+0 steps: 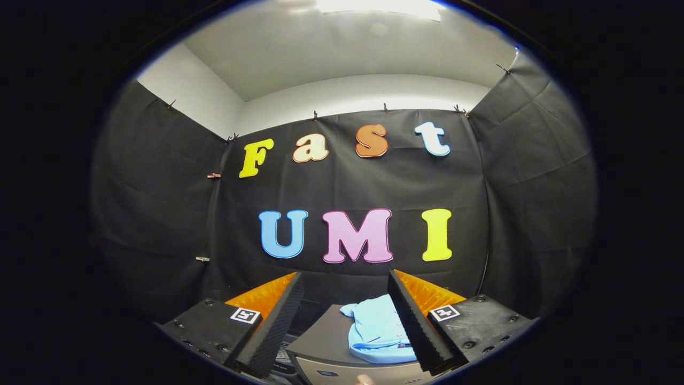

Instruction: Put the clothes into the washing machine and then close the washing machine lid.

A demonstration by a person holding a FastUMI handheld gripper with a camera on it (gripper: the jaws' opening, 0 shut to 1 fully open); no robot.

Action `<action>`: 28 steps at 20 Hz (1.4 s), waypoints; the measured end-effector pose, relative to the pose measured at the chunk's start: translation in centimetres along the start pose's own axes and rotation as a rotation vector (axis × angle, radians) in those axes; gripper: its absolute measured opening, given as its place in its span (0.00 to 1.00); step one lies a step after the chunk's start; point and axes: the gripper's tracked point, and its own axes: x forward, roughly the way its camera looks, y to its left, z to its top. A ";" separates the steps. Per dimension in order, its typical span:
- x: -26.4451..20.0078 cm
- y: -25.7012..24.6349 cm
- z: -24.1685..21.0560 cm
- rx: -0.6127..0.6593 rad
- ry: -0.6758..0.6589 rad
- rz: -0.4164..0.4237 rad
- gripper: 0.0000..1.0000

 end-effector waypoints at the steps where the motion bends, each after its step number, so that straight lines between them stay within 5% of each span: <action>1: -0.1 -0.1 0.1 0.000 -0.001 -0.003 0.99; 17: 5.6 -4.3 1.4 -0.026 0.082 -0.077 0.99; 28: 16.4 -10.6 -9.2 0.021 0.388 -0.216 0.99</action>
